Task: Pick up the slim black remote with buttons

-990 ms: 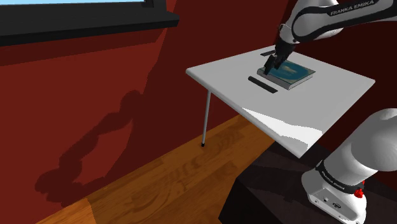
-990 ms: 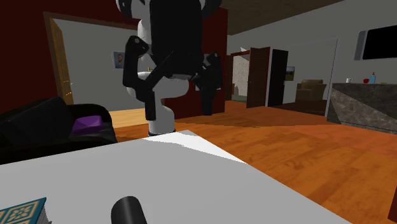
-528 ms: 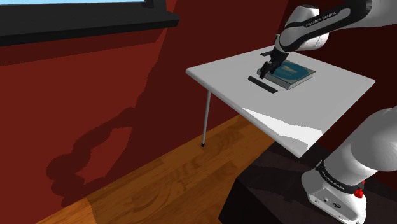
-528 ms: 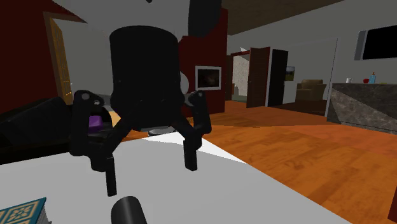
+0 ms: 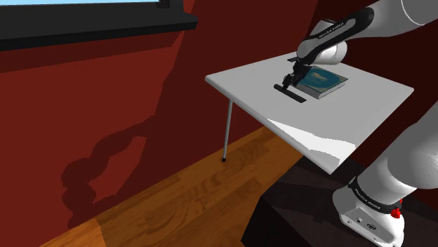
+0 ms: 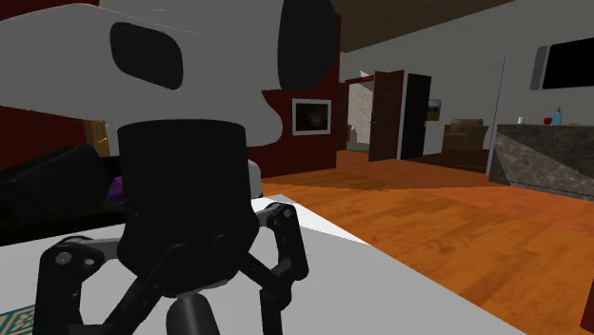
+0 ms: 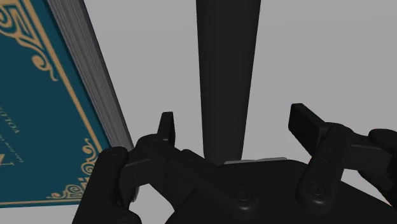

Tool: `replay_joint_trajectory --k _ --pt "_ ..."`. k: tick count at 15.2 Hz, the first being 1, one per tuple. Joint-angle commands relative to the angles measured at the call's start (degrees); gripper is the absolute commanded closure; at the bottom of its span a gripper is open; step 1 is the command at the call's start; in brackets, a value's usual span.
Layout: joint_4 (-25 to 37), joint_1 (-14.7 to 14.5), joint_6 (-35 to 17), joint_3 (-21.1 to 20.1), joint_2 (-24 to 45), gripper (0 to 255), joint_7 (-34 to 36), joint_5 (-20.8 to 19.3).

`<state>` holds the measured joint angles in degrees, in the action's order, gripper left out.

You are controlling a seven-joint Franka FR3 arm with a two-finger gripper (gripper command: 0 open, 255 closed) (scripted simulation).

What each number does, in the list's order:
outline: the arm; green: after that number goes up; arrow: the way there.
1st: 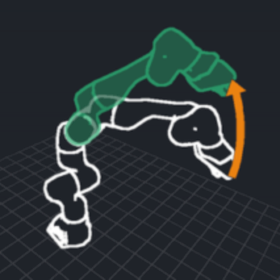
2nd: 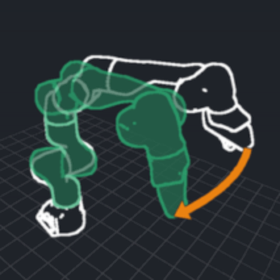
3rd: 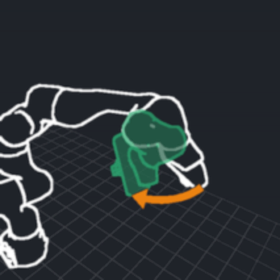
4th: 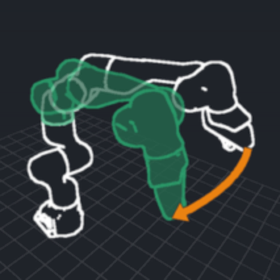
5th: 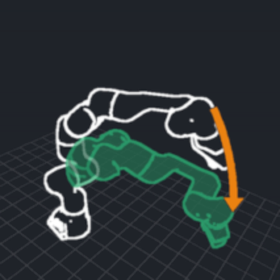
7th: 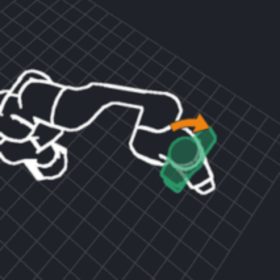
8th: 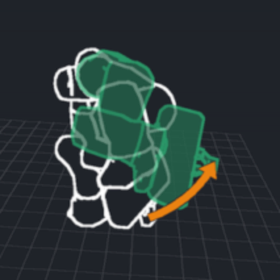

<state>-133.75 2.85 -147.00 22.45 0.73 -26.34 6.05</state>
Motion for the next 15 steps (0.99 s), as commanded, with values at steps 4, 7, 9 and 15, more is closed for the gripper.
replay_joint_trajectory --k 4,7,9,15 --pt "-0.9 0.1 -3.4 -0.2 2.8 0 -2.1 2.7" --pt "-0.7 0.1 -3.3 -0.2 2.8 255 -2.1 2.7" --pt "-0.6 0.2 -3.3 -0.2 3.0 255 -2.3 2.8" --pt "-0.9 0.1 -3.4 -0.2 2.8 255 -2.1 2.7"
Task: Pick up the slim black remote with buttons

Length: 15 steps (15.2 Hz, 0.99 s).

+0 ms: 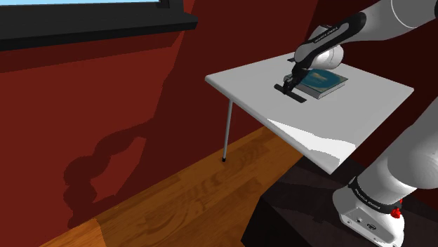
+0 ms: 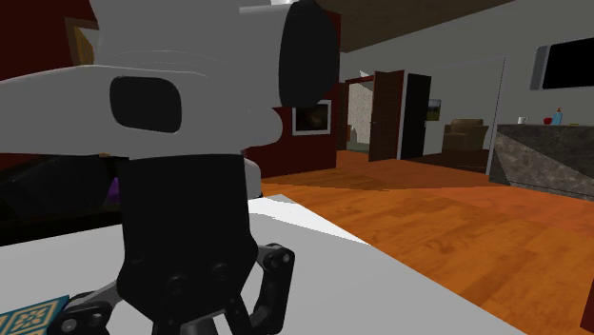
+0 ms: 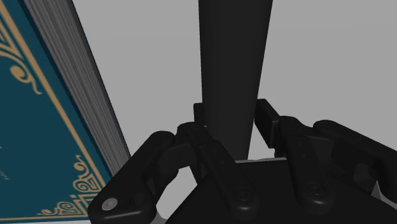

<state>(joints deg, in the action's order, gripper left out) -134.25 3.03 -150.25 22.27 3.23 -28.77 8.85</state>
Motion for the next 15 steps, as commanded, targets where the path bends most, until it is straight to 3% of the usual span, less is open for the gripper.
replay_joint_trajectory --k 1,15 --pt "-0.2 -0.1 0.6 0.1 -0.3 255 0.8 -0.7" --pt "3.9 0.0 11.2 0.1 -7.5 255 5.4 -6.7"
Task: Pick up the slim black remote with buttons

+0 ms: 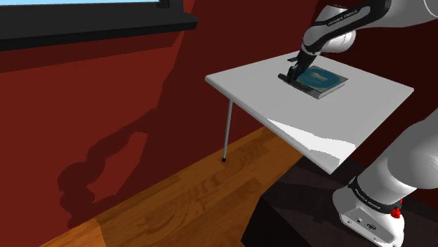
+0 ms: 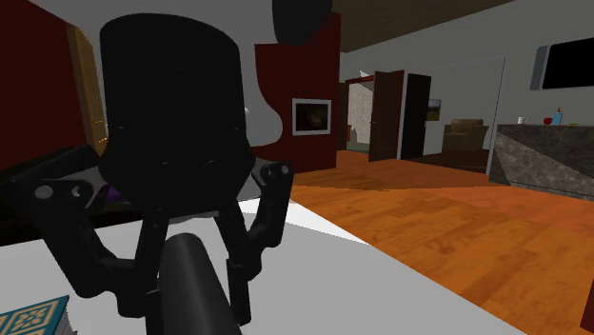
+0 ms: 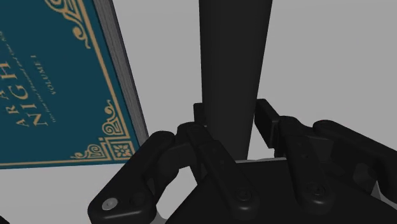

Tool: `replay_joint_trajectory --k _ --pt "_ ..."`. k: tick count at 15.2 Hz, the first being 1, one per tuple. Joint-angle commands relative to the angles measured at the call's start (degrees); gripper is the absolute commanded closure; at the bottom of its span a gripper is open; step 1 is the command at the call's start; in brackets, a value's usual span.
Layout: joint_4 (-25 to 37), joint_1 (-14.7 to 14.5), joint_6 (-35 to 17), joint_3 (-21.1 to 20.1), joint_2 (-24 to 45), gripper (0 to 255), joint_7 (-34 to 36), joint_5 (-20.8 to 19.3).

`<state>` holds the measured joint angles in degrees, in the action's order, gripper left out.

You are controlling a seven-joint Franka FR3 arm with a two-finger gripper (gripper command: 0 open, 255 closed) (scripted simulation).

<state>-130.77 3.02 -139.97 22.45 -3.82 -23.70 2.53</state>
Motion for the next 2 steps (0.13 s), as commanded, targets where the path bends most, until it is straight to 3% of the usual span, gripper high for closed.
replay_joint_trajectory --k 1,2 --pt "0.5 0.0 1.0 -0.1 -0.5 255 0.4 -0.4" --pt "0.5 0.0 1.0 -0.1 -0.5 255 0.4 -0.4"
